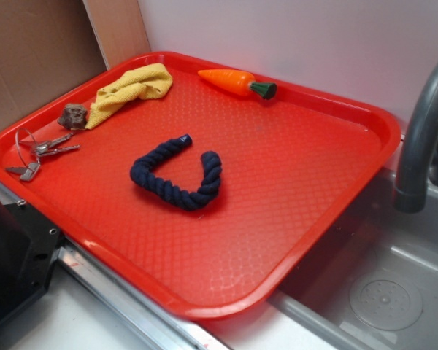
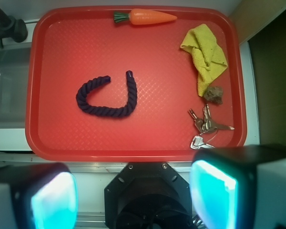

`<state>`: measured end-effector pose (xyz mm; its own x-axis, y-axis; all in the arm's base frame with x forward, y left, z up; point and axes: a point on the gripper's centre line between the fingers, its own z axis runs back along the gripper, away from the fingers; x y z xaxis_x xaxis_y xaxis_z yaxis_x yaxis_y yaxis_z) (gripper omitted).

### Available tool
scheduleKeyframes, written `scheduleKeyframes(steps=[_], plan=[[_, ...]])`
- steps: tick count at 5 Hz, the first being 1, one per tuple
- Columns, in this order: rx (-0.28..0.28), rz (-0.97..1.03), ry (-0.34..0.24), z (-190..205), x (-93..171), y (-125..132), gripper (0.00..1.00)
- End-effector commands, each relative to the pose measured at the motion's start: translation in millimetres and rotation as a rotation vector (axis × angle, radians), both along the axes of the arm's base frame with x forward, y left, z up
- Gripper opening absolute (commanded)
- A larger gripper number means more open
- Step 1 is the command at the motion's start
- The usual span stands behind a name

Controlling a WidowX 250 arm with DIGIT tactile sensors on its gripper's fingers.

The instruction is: Grab the silver keys.

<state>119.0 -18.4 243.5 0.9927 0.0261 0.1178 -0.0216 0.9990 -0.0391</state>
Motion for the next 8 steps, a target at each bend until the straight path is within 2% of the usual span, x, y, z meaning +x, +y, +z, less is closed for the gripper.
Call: scheduleKeyframes(steps=[1, 2, 3, 4, 5, 6, 7, 8], plan=[[0.0, 0.0, 0.0, 0, 0, 0, 1.0], [-0.053, 0.25, -0.002, -17, 7, 41, 1.0], [-0.029, 0.5, 0.007, -41, 18, 77, 1.0], [-0.027, 0.727, -0.028, -70, 13, 107, 1.0], [-0.021, 0.835, -0.054, -99, 4, 123, 1.0], [-0.018, 0.84, -0.004, -126, -20, 141, 1.0], [-0.126, 0.82, -0.024, -145, -21, 147, 1.0], [-0.163, 0.799, 0.008, -169, -14, 141, 1.0]])
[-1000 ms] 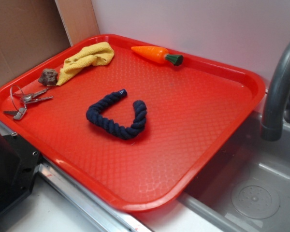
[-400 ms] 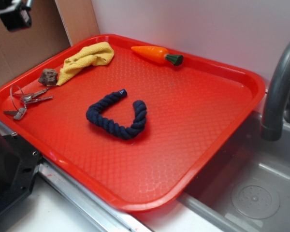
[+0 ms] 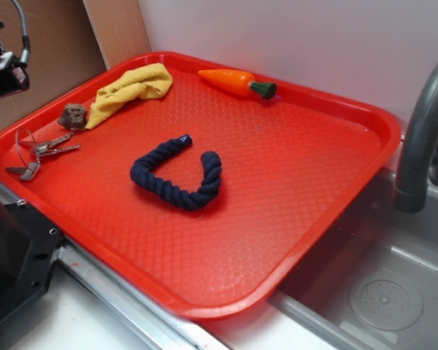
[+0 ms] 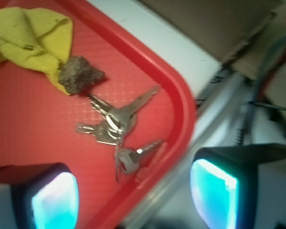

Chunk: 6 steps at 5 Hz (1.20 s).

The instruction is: Grab the silver keys.

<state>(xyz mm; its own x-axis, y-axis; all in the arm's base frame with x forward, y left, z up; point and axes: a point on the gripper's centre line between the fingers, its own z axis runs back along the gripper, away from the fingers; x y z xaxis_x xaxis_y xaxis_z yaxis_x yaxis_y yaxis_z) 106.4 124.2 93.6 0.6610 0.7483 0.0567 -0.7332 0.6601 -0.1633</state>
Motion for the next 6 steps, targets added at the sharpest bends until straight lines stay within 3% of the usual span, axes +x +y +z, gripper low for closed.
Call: scheduleKeyframes(steps=[1, 2, 3, 6], plan=[[-0.03, -0.035, 0.032, -34, 12, -9, 1.0], [-0.015, -0.056, 0.079, -42, 23, -18, 1.0], [-0.007, -0.027, 0.115, -47, 23, -20, 0.0], [0.002, -0.025, 0.186, -55, 25, -23, 0.0]])
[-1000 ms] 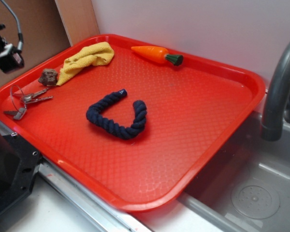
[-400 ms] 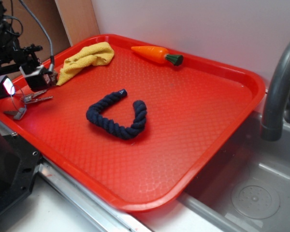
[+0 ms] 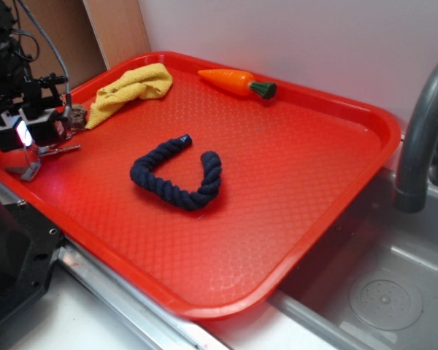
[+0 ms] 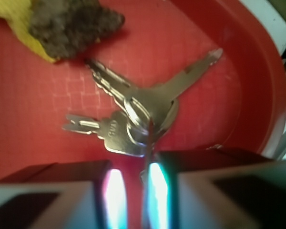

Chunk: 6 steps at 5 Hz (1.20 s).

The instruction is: Grab the silver keys.

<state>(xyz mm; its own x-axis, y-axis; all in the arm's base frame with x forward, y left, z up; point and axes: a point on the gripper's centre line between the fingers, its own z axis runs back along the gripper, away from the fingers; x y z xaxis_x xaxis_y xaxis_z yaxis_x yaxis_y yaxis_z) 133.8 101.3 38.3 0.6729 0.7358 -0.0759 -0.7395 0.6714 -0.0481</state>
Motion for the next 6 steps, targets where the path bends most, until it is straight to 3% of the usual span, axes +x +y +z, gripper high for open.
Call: scheduleKeyframes(steps=[1, 2, 3, 4, 6], plan=[[0.027, -0.031, 0.002, 5, -1, -1, 0.0], [0.074, -0.248, -0.059, 52, 15, -17, 0.0], [0.087, -0.488, -0.209, 104, 31, -54, 0.0], [0.015, -0.612, -0.288, 156, 38, -74, 0.0], [-0.062, -0.681, -0.275, 257, 38, -84, 0.0]])
